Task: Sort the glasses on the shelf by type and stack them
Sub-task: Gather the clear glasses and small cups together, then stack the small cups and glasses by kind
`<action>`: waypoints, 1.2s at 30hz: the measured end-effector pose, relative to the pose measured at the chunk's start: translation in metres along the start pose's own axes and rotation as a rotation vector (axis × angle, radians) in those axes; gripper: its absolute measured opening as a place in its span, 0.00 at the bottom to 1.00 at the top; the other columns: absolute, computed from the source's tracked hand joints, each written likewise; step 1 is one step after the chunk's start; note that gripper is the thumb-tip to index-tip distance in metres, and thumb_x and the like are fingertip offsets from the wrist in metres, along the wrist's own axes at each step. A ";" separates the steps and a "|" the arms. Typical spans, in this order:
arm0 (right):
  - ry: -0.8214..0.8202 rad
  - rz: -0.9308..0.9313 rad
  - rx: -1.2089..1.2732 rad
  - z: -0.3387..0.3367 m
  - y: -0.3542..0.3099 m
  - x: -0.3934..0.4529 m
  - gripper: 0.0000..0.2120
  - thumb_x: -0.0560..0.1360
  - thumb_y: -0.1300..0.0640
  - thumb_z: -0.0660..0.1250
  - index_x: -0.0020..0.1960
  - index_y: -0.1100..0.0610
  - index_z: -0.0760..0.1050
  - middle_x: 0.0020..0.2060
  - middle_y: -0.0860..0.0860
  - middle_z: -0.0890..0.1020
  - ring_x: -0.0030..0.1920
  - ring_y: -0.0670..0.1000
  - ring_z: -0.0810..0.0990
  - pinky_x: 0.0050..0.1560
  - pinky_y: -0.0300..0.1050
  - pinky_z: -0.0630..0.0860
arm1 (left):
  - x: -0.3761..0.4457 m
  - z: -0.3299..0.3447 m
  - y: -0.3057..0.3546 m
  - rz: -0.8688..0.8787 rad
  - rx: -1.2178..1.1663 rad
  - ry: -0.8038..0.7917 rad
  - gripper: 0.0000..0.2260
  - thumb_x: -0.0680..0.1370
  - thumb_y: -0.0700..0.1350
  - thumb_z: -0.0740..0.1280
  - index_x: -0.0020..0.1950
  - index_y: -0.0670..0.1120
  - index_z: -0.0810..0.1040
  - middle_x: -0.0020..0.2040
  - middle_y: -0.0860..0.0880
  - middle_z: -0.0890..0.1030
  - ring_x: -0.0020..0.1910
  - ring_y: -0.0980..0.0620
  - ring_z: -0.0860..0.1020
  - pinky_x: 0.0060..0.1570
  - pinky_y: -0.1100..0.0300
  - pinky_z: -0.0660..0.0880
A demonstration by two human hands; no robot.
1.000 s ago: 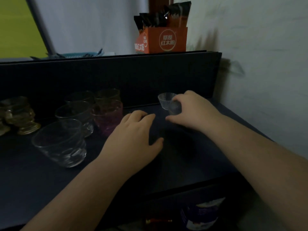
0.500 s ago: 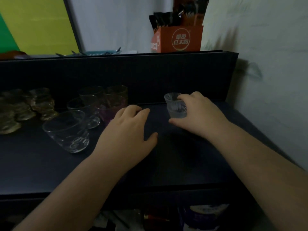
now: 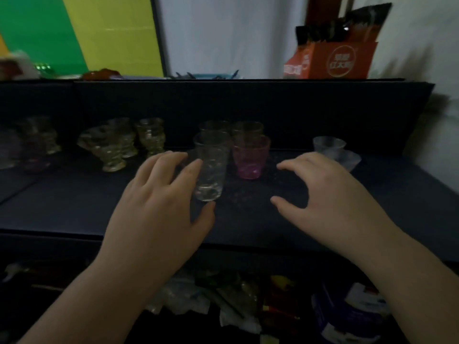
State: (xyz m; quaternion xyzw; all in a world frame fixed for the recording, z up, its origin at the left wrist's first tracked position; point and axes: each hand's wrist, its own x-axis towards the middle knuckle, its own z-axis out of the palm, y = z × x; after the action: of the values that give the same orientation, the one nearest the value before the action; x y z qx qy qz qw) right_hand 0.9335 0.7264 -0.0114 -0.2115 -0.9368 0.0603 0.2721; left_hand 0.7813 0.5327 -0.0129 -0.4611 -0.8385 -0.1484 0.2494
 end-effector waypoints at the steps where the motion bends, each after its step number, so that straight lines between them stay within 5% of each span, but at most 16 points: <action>1: -0.007 -0.013 0.016 0.004 -0.016 -0.002 0.26 0.71 0.39 0.68 0.67 0.44 0.73 0.59 0.41 0.74 0.61 0.44 0.73 0.55 0.40 0.70 | -0.008 -0.004 -0.017 -0.022 0.010 -0.011 0.31 0.73 0.59 0.66 0.72 0.45 0.70 0.69 0.46 0.70 0.70 0.45 0.64 0.65 0.47 0.68; 16: -0.111 -0.207 0.079 0.088 -0.217 0.036 0.26 0.74 0.38 0.66 0.70 0.42 0.69 0.61 0.38 0.71 0.61 0.41 0.71 0.56 0.37 0.69 | -0.105 -0.045 -0.214 -0.263 0.078 -0.059 0.34 0.72 0.63 0.65 0.74 0.49 0.66 0.70 0.48 0.69 0.70 0.46 0.62 0.66 0.50 0.66; 36: -0.114 -0.378 0.157 0.175 -0.351 0.171 0.25 0.74 0.37 0.66 0.69 0.42 0.69 0.59 0.40 0.73 0.60 0.42 0.72 0.57 0.41 0.73 | -0.079 -0.040 -0.388 -0.406 0.149 -0.006 0.32 0.72 0.60 0.68 0.72 0.48 0.70 0.68 0.47 0.72 0.68 0.46 0.66 0.65 0.49 0.67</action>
State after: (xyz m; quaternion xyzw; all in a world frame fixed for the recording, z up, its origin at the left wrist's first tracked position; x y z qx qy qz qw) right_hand 0.5819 0.4829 0.0032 -0.0063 -0.9662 0.0927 0.2405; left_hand 0.4991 0.2528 -0.0311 -0.2636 -0.9235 -0.1321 0.2454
